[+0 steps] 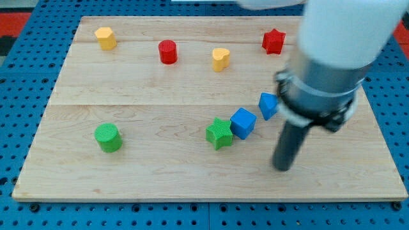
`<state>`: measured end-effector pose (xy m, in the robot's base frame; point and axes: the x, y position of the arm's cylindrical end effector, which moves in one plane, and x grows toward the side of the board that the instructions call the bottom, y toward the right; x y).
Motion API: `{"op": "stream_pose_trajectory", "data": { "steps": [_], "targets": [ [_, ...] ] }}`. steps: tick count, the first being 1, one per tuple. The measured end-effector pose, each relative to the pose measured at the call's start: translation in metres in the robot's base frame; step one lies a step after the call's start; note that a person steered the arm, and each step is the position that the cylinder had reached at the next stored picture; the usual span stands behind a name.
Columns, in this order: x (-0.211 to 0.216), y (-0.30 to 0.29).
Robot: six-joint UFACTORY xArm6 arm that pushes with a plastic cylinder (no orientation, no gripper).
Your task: Push the green circle into the green star
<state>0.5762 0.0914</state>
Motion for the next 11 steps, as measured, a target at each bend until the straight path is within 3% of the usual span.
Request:
{"op": "stream_pose_trajectory", "data": {
  "steps": [2,3,4,5,6,8,9,10,11],
  "targets": [
    [0.002,-0.244],
    [-0.028,-0.318],
    [-0.056,-0.321],
    [-0.048,-0.217],
    [-0.058,-0.217],
    [-0.061,-0.126],
    [-0.061,-0.161],
    [-0.061,-0.150],
    [-0.004,-0.132]
  ]
}}
